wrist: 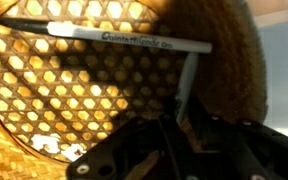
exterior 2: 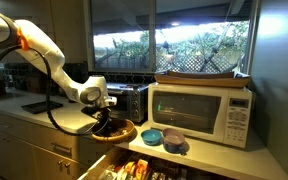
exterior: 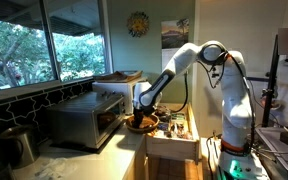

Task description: Remove a pen from the round wicker serving straw basket and put it in the opened drawer

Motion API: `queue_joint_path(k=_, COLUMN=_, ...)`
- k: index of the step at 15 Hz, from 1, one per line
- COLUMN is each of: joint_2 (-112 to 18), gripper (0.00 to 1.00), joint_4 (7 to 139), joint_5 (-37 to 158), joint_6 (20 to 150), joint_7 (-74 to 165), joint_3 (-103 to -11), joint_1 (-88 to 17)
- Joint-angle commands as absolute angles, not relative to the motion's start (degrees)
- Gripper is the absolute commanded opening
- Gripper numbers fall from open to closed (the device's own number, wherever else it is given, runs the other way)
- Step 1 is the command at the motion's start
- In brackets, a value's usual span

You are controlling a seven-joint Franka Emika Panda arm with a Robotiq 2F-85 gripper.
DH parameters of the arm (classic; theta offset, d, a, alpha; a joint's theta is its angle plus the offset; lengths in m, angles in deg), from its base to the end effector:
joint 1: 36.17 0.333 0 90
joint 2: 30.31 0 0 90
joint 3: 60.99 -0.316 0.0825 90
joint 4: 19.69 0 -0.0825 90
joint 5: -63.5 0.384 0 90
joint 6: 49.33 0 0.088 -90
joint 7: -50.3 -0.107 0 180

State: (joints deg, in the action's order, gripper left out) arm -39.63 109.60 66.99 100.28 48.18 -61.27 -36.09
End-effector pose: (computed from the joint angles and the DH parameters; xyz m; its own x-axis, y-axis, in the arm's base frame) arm 0.5551 0.0021 0.3097 0.9786 -0.0835 0.1881 -0.0757 -0.9960 -0.0480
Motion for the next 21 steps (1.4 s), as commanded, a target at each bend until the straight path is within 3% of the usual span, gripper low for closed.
queue_joint_path(k=1, joint_2=-40.12, gripper=0.0, joint_4=108.74, joint_5=65.34, joint_6=98.22, joint_7=46.77, joint_3=-60.92, joint_1=-35.66)
queue_joint_path(k=4, joint_2=-38.56, gripper=0.04, joint_4=109.7, joint_5=66.41, joint_6=98.55, joint_7=47.44, joint_3=-61.27, joint_1=-35.81)
queue_joint_path(k=9, joint_2=-25.14, gripper=0.04, joint_4=119.9, joint_5=54.88, joint_6=104.64, joint_7=34.51, joint_3=-58.21, joint_1=-35.59)
queue_joint_path(k=14, joint_2=-9.2, gripper=0.04, joint_4=129.37, joint_5=35.01, joint_6=89.8, joint_7=25.28, joint_3=-60.85, joint_1=-43.93)
queue_joint_path(k=16, joint_2=-3.28, gripper=0.04, joint_4=134.24, joint_5=34.09, joint_6=89.63, joint_7=26.56, joint_3=-59.73, joint_1=-46.52)
queue_joint_path(k=17, joint_2=-10.42, gripper=0.04, joint_4=127.94, joint_5=36.82, joint_6=89.84, joint_7=27.2, joint_3=-60.92, joint_1=-45.38)
queue_joint_path(k=18, joint_2=-8.56, gripper=0.14, joint_4=129.37, joint_5=36.77, joint_6=89.85, joint_7=27.64, joint_3=-60.96, joint_1=-46.4)
queue_joint_path(k=20, joint_2=-8.05, gripper=0.14, joint_4=129.17, joint_5=36.87, joint_6=89.85, joint_7=27.74, joint_3=-61.26, joint_1=-46.46)
queue_joint_path(k=21, joint_2=-9.49, gripper=0.04, joint_4=128.32, joint_5=35.36, joint_6=88.35, joint_7=26.1, joint_3=-62.4, joint_1=-47.08)
